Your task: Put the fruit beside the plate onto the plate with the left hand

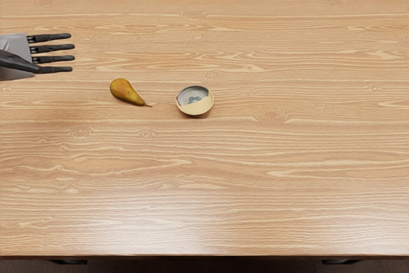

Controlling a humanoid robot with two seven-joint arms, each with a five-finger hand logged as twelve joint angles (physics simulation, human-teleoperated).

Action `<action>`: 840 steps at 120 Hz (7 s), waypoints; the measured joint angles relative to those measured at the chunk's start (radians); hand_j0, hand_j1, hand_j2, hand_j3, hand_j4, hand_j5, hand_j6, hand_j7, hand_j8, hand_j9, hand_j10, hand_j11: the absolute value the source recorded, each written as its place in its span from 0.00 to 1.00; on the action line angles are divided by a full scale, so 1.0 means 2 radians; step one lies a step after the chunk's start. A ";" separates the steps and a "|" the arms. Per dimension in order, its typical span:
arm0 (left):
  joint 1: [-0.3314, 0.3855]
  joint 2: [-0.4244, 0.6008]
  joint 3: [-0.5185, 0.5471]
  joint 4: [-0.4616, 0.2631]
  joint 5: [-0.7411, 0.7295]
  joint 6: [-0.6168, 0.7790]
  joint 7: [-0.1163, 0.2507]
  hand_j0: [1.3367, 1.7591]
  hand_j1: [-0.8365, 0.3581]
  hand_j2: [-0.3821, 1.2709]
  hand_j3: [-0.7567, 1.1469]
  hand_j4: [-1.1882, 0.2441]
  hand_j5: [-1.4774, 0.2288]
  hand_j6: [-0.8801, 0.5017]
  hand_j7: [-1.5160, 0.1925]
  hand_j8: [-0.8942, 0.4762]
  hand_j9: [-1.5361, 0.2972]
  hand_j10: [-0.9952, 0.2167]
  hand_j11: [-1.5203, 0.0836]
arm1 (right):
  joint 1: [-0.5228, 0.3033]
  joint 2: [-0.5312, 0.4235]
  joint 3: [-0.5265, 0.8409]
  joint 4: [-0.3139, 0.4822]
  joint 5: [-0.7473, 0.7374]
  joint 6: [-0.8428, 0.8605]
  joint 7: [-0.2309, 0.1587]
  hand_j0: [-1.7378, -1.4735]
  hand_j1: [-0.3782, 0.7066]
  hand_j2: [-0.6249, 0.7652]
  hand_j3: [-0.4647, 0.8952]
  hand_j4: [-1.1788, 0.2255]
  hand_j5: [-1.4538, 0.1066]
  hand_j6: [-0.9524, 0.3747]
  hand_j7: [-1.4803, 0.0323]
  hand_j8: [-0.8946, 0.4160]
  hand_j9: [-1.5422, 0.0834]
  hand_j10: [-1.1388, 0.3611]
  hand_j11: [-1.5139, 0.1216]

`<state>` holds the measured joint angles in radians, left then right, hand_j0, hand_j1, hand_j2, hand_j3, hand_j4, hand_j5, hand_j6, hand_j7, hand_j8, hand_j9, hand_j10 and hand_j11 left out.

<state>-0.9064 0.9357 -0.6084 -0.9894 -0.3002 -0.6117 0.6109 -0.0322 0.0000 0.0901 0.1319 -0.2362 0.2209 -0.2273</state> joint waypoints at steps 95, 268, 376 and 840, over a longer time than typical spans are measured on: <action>-0.107 -0.129 0.019 0.000 0.377 0.002 0.000 0.76 0.98 0.23 0.40 0.82 0.86 0.63 0.88 0.64 0.83 0.81 0.94 | 0.000 0.000 -0.001 0.000 0.000 0.000 0.000 0.30 0.05 0.45 0.34 0.82 0.91 0.70 0.96 0.67 0.93 0.74 0.91; -0.154 -0.311 0.287 -0.003 0.658 0.321 0.000 0.76 0.69 0.27 0.40 0.62 0.64 0.42 0.66 0.43 0.63 0.57 0.70 | 0.000 0.000 -0.001 0.000 0.000 0.000 0.000 0.30 0.05 0.45 0.34 0.82 0.91 0.70 0.96 0.67 0.93 0.74 0.91; -0.154 -0.310 0.309 -0.003 0.658 0.321 0.000 0.76 0.47 0.33 0.40 0.44 0.47 0.23 0.49 0.34 0.46 0.39 0.51 | 0.000 0.000 -0.001 0.000 0.000 0.000 0.000 0.30 0.05 0.45 0.34 0.82 0.91 0.70 0.96 0.67 0.93 0.74 0.91; 0.028 -0.047 -0.049 -0.001 0.103 0.000 0.000 0.76 0.98 0.23 0.40 0.82 0.86 0.63 0.88 0.65 0.83 0.81 0.94 | 0.000 0.000 -0.001 0.000 0.000 0.000 0.000 0.30 0.05 0.45 0.34 0.82 0.91 0.70 0.96 0.67 0.93 0.74 0.91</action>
<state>-0.8498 0.8427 -0.7060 -0.9917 -0.0933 -0.6115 0.6109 -0.0317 0.0000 0.0890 0.1310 -0.2362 0.2209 -0.2275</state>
